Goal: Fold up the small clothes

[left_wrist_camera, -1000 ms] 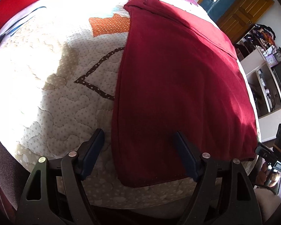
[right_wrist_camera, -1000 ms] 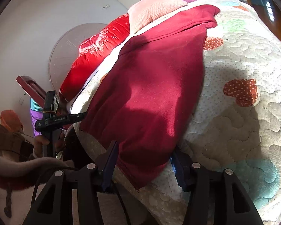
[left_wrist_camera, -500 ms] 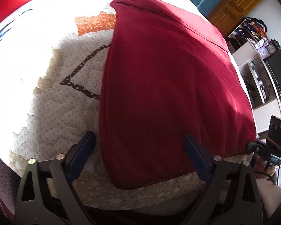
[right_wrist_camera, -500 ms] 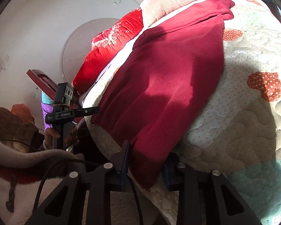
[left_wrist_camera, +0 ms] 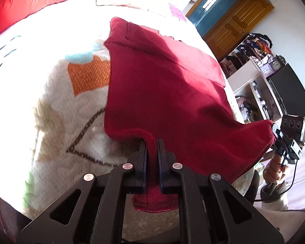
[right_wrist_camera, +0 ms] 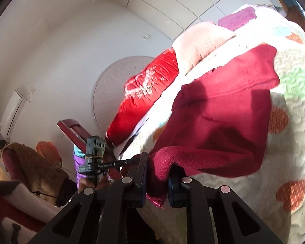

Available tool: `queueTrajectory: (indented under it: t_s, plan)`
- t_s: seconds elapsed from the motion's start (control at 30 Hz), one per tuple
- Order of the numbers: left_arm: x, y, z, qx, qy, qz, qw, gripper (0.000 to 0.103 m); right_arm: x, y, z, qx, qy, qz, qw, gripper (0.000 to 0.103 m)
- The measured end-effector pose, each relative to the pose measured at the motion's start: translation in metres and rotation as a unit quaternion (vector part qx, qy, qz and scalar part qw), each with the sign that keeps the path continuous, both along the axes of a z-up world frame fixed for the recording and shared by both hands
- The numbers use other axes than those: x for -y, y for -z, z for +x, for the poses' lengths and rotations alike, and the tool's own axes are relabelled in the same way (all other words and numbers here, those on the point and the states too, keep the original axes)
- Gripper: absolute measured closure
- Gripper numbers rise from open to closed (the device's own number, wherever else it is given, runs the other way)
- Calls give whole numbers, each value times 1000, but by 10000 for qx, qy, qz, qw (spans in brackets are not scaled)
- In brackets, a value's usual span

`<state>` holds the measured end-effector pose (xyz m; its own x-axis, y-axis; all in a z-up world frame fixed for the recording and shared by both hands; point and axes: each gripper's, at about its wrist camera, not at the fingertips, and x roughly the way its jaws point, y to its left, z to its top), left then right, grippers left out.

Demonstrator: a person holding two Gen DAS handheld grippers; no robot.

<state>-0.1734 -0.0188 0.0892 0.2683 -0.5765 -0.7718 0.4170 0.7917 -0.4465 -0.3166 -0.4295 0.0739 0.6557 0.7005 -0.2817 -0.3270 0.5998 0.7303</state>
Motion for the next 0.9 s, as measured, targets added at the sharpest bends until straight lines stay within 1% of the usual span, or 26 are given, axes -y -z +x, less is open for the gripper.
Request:
queueTrajectory:
  t_s: [0.07, 0.2, 0.3, 0.33, 0.4, 0.5, 0.57, 0.6, 0.63, 0.67, 0.7, 0.73, 0.77, 0.8, 0.83, 0.87, 0.9]
  plan:
    - [1, -16, 18, 143, -62, -181, 9997, 96, 7, -12, 17, 159, 142, -105, 9997, 89]
    - [18, -37, 68, 365, -176, -454, 9981, 96, 28, -27, 63, 310, 491, -95, 9983, 89]
    - [38, -44, 114, 435, -382, -540, 9969, 96, 48, -32, 106, 336, 814, -124, 9960, 89]
    - [46, -45, 130, 506, -423, -504, 9965, 96, 53, -31, 122, 311, 885, -157, 9955, 89]
    - [63, -42, 164, 525, -557, -392, 9963, 96, 64, -24, 157, 108, 1127, -298, 9931, 89]
    - [85, -27, 217, 342, -883, -244, 9952, 96, 79, -5, 211, -256, 1473, -597, 9870, 89]
    - [94, -13, 243, 236, -989, -183, 9947, 96, 86, 14, 245, -673, 1539, -758, 9829, 88]
    - [96, -6, 257, 118, -1084, -183, 9939, 96, 92, 24, 259, -983, 1602, -830, 9787, 83]
    - [95, 1, 267, -59, -1154, -304, 9928, 95, 99, 32, 268, -1247, 1738, -889, 9728, 75]
    - [94, 7, 274, -270, -1175, -474, 9916, 91, 105, 37, 271, -1393, 1804, -800, 9704, 74]
    - [93, 10, 280, -435, -1179, -594, 9903, 82, 110, 37, 271, -1391, 1815, -616, 9716, 74]
    - [91, 8, 282, -462, -1163, -658, 9900, 77, 114, 33, 267, -1292, 1817, -493, 9736, 72]
    - [86, 3, 282, -339, -1172, -684, 9902, 60, 115, 28, 261, -1183, 1835, -505, 9746, 69]
    - [81, -7, 278, -101, -1267, -651, 9898, 37, 115, 22, 255, -1095, 1929, -651, 9729, 60]
    - [78, -16, 276, 146, -1409, -642, 9878, 30, 115, 14, 249, -1015, 2113, -887, 9681, 51]
    - [71, -24, 273, 327, -1520, -691, 9854, 25, 114, 6, 242, -903, 2259, -1069, 9641, 50]
    - [67, -30, 272, 418, -1553, -746, 9842, 24, 116, -1, 236, -767, 2332, -1114, 9630, 49]
